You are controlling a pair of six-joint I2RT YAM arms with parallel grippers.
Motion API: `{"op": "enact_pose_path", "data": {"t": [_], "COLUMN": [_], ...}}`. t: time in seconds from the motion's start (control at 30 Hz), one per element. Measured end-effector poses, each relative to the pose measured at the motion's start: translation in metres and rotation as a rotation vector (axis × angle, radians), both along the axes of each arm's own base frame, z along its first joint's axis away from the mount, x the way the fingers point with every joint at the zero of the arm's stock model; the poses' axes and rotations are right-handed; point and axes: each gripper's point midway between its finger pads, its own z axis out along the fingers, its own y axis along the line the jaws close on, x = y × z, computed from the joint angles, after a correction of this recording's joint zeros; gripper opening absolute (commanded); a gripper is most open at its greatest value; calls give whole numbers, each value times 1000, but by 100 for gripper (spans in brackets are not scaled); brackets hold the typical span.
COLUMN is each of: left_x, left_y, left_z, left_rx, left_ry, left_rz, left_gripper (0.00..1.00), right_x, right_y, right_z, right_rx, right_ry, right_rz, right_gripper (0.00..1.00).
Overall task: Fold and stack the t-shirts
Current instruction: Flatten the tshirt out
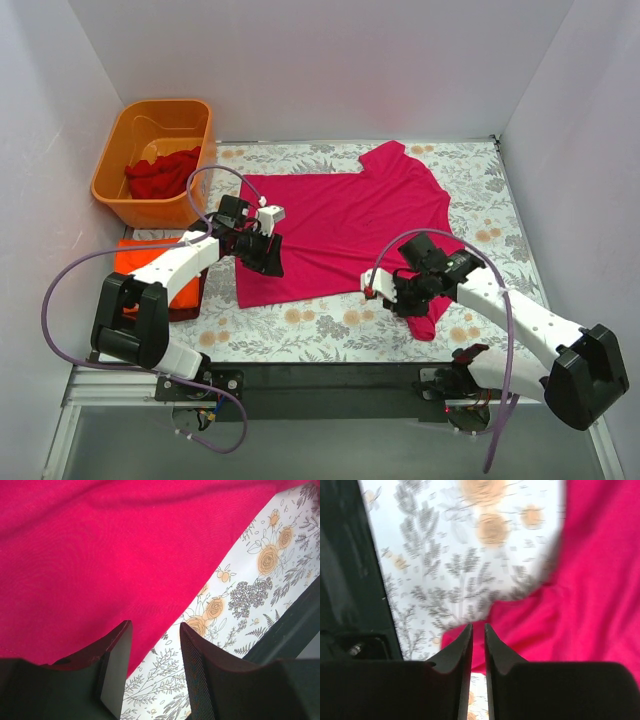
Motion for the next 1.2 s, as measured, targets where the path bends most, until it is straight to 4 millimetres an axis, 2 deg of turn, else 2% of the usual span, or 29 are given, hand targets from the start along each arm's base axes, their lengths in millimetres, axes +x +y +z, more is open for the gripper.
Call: {"op": "enact_pose_path", "data": {"t": [0.1, 0.2, 0.3, 0.43, 0.5, 0.57, 0.63, 0.73, 0.83, 0.93, 1.1, 1.2], "left_x": [0, -2, -9, -17, -21, -28, -40, -67, -92, -107, -117, -116], "left_y": [1, 3, 2, -14, -34, -61, -95, -152, -198, -226, -250, -262], "left_z": [0, -1, -1, 14, 29, 45, 56, 61, 49, 21, -25, -35], "left_rx": [2, 5, -4, -85, -135, -180, -227, -281, -314, -308, -263, -252], "left_ry": [4, 11, 30, -5, -94, -197, -299, -444, -552, -582, -587, -611], "left_rz": [3, 4, -24, -108, -194, -300, -428, -625, -763, -830, -855, -848], "left_gripper": [41, 37, 37, 38, 42, 42, 42, 41, 40, 41, 42, 42], "right_x": [-18, -18, -15, 3, 21, 34, 41, 42, 39, 31, 23, 14], "right_y": [-4, -10, -8, -15, -29, -46, -66, -89, -106, -108, -106, -107], "right_z": [-20, -32, -26, -3, 9, 13, 8, -3, -15, -22, -29, -39], "right_rx": [-68, -115, -92, -12, 8, 2, -23, -56, -83, -91, -91, -104], "right_ry": [43, 67, 45, -17, -43, -56, -43, 17, 95, 165, 214, 259], "right_rz": [34, 7, -14, -116, -205, -270, -330, -406, -469, -481, -479, -482], "right_gripper": [21, 22, 23, 21, 21, 21, 21, 21, 20, 21, 21, 21]}}
